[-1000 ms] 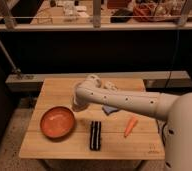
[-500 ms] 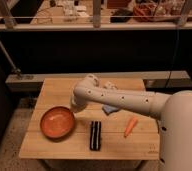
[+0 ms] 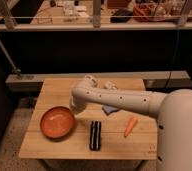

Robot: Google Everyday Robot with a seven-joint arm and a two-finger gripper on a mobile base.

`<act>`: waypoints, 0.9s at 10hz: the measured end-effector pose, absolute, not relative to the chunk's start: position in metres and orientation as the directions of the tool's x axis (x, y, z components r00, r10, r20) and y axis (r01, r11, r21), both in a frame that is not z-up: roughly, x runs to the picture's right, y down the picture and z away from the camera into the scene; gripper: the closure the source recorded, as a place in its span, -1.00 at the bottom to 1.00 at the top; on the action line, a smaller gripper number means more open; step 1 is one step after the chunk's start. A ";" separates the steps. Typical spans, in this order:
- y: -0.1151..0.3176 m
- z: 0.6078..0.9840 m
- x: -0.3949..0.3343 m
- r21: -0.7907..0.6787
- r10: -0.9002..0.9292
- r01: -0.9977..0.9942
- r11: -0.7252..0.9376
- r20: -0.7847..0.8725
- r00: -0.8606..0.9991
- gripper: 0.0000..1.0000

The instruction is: Drag the ceramic bowl in a circle

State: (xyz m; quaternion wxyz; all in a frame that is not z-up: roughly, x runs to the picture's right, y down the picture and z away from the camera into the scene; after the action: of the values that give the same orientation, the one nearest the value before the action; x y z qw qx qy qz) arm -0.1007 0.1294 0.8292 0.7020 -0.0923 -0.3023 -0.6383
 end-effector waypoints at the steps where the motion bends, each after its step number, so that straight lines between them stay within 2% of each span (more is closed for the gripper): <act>1: 0.131 0.829 -0.098 0.261 -0.836 0.952 0.159 0.549 -0.010 0.94; 2: 0.134 0.828 -0.094 0.269 -0.827 0.952 0.145 0.561 -0.032 0.88; 3: 0.134 0.827 -0.092 0.277 -0.821 0.952 0.134 0.569 -0.050 0.72; 6: 0.138 0.825 -0.086 0.290 -0.808 0.950 0.114 0.584 -0.081 0.14; 7: 0.141 0.826 -0.086 0.294 -0.806 0.950 0.110 0.585 -0.088 -0.14; 9: 0.143 0.828 -0.086 0.301 -0.808 0.948 0.105 0.581 -0.095 -0.48</act>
State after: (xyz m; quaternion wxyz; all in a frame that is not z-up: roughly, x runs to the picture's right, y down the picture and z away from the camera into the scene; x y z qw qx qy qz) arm -0.0860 0.1430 0.8277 0.6645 -0.1047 -0.3331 -0.6607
